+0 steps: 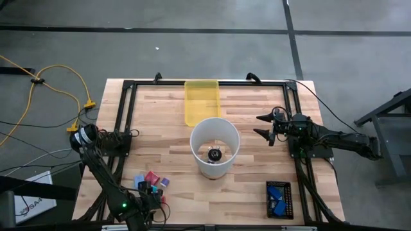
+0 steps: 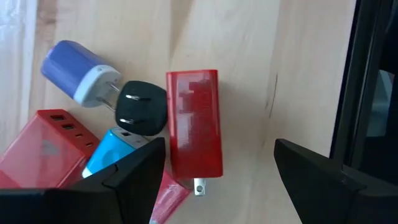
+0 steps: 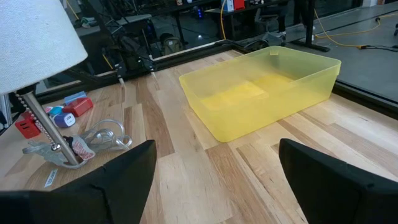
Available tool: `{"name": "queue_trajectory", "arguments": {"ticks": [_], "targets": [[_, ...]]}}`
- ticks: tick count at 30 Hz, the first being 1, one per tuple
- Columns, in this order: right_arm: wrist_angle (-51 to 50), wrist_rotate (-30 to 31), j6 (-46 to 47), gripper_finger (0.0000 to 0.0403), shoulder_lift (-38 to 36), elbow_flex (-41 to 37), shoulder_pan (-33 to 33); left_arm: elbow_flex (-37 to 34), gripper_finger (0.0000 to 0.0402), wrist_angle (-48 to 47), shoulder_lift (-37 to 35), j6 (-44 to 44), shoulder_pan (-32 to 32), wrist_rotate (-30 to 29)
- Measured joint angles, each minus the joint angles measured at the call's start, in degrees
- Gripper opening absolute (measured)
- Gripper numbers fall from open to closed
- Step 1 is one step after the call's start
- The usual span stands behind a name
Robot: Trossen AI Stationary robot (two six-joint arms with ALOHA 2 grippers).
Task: Pick & Place Office items
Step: Put the bottom red charger adapter into the yellow bin
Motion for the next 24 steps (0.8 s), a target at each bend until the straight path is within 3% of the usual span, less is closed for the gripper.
{"name": "queue_trajectory", "arguments": {"ticks": [5,17,24], "targets": [[0.0,0.0,0.0,0.0327,0.0,0.0,0.0,0.0,0.0286,0.4,0.3,0.2,-0.1,0.0],[0.0,0.0,0.0,0.0326,0.0,0.0,0.0,0.0,0.0211,0.3,0.3,0.4,0.2,-0.1],[0.0,0.0,0.0,0.0326,0.0,0.0,0.0,0.0,0.0200,0.4,0.3,-0.6,0.6,-0.6]]}}
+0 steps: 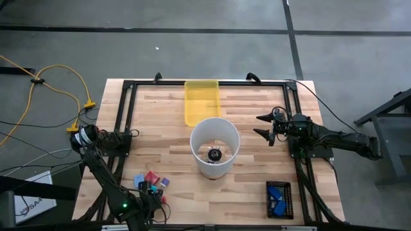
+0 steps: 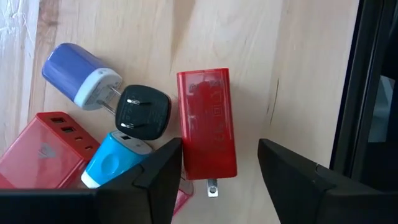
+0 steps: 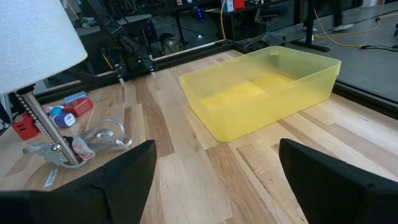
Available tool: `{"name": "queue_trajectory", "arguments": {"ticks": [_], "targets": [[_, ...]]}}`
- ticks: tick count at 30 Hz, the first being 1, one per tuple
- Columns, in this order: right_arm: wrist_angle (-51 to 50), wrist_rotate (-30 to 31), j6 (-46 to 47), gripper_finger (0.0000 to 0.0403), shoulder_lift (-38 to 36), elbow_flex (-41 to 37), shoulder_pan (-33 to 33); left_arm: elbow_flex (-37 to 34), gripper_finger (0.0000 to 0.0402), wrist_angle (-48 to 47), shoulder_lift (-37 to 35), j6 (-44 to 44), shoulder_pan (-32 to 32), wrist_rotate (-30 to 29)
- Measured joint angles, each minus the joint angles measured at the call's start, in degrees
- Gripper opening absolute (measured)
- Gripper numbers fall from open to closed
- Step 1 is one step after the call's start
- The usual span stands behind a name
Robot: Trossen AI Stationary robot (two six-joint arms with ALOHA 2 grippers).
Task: Pick & Place Office items
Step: Put the bottom red charger adapter into the yellow bin
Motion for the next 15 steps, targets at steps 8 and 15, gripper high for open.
{"name": "queue_trajectory", "arguments": {"ticks": [8,15], "targets": [[0.0,0.0,0.0,0.0326,0.0,0.0,0.0,0.0,0.0200,0.1,1.1,-0.5,1.3,1.2],[0.1,0.0,0.0,0.0327,0.0,0.0,0.0,0.0,0.0200,0.6,1.5,-0.7,1.6,2.9]]}}
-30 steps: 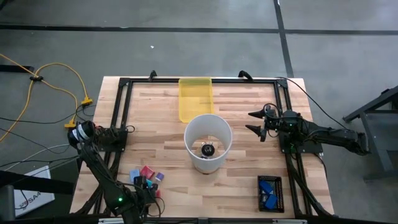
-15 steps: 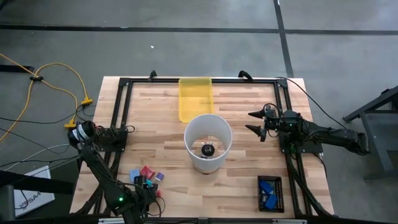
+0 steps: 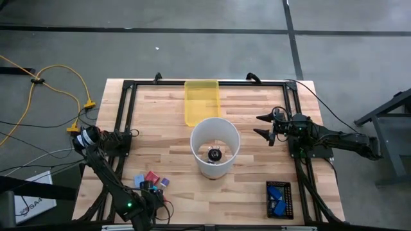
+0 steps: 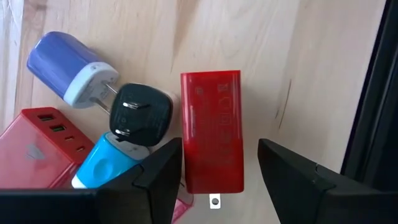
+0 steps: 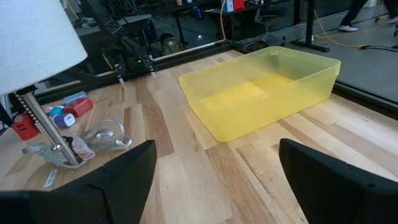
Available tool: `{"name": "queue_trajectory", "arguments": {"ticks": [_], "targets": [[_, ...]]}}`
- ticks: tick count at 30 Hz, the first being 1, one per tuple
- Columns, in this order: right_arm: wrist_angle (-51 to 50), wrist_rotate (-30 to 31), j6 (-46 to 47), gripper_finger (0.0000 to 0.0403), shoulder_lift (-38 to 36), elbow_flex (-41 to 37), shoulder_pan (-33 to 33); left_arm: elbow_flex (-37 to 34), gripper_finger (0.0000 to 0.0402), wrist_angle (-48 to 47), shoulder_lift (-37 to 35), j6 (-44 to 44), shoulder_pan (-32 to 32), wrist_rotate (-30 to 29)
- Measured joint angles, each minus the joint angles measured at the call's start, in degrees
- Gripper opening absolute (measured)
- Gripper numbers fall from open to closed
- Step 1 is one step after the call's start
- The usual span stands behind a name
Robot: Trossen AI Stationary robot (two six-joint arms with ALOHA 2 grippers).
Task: Pick & Place Office items
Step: Put the bottom red charger adapter into the yellow bin
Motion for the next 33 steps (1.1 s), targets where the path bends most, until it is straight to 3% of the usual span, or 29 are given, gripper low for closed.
{"name": "queue_trajectory", "arguments": {"ticks": [15,25,33], "targets": [[0.0,0.0,0.0,0.0327,0.0,0.0,0.0,0.0,0.0195,0.0,0.0,0.0,0.0,0.0],[0.0,0.0,0.0,0.0326,0.0,0.0,0.0,0.0,0.0116,0.0,0.0,-0.1,0.0,0.0],[0.0,0.0,0.0,0.0327,0.0,0.0,0.0,0.0,0.0128,0.0,0.0,-0.2,0.0,0.2]]}}
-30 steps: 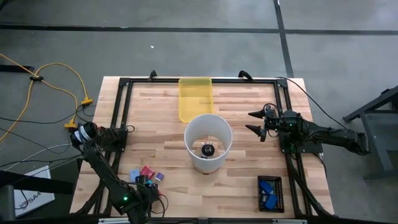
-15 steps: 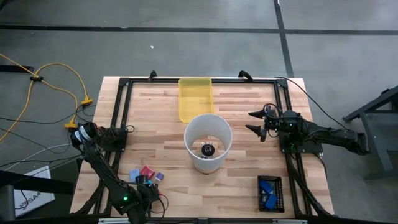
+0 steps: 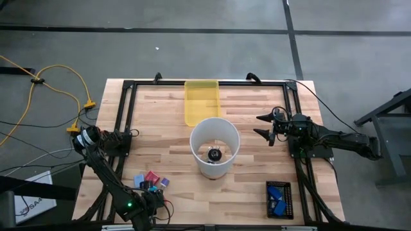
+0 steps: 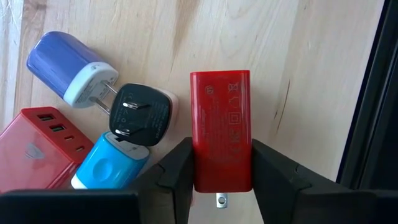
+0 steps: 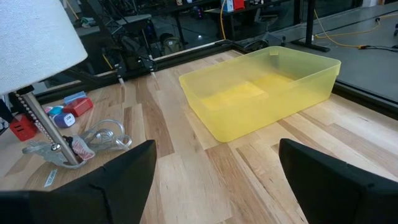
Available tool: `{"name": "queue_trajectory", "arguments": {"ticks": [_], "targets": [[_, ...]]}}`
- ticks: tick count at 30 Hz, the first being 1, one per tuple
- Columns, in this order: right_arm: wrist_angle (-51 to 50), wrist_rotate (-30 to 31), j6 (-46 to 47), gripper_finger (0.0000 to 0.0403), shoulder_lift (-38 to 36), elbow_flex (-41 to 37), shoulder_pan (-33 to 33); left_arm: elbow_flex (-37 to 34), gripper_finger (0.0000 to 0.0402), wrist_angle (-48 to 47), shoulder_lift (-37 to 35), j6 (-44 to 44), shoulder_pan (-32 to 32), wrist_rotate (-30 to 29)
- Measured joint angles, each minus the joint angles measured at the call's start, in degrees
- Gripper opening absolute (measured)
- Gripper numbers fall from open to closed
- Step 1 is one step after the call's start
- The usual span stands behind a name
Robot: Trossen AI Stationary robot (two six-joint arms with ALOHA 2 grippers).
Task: Pick & Place Office items
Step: Put the bottom red charger adapter into the yellow bin
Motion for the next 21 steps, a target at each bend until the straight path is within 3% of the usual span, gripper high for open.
{"name": "queue_trajectory", "arguments": {"ticks": [21], "targets": [[0.0,0.0,0.0,0.0326,0.0,0.0,0.0,0.1,0.0119,0.0,-2.3,-0.1,0.0,-0.5]]}}
